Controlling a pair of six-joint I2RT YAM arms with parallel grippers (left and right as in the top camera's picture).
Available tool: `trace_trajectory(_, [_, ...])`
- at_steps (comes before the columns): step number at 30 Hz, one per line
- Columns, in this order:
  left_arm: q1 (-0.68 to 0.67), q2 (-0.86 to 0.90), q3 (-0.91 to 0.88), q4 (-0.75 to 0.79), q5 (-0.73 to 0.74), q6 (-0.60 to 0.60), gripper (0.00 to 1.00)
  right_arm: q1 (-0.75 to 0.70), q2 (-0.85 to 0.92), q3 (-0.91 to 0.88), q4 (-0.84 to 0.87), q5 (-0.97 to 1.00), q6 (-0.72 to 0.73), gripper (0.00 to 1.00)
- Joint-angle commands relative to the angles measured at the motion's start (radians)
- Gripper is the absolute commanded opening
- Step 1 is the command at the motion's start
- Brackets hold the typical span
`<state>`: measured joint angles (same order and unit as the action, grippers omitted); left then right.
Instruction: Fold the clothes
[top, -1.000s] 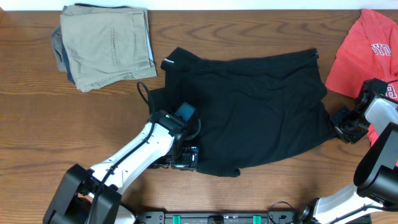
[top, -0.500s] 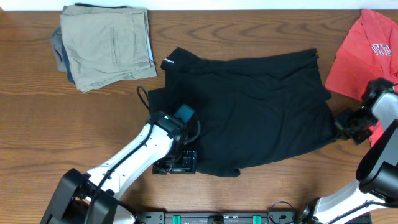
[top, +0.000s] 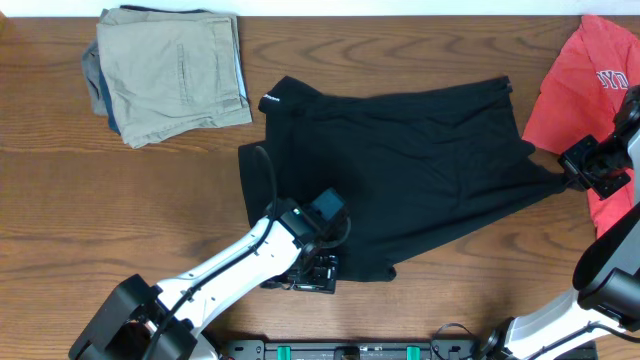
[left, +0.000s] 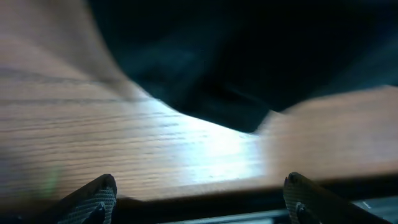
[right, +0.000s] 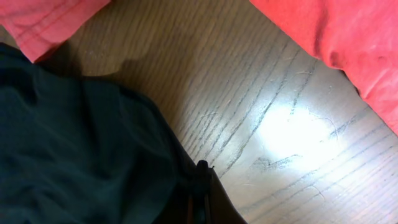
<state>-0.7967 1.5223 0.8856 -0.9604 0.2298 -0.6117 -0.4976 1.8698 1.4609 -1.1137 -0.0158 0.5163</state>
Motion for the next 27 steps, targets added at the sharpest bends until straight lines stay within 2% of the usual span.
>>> trace_trajectory(1, [0.01,-0.011,-0.034,0.018,-0.089,-0.048,0.88,-0.043,-0.001,0.025,0.006,-0.027,0.014,0.01])
trace_trajectory(10, [0.034,-0.009,-0.18,0.268,0.03,-0.056,0.9,-0.147,-0.001,0.069,-0.034,-0.053,0.013,0.01])
trace_trajectory(20, [0.034,-0.007,-0.203,0.504,0.027,-0.056,0.9,-0.123,-0.001,0.069,-0.05,-0.079,-0.007,0.01])
trace_trajectory(27, [0.034,0.0,-0.203,0.537,0.027,-0.061,0.89,-0.098,-0.001,0.069,-0.051,-0.079,-0.01,0.01])
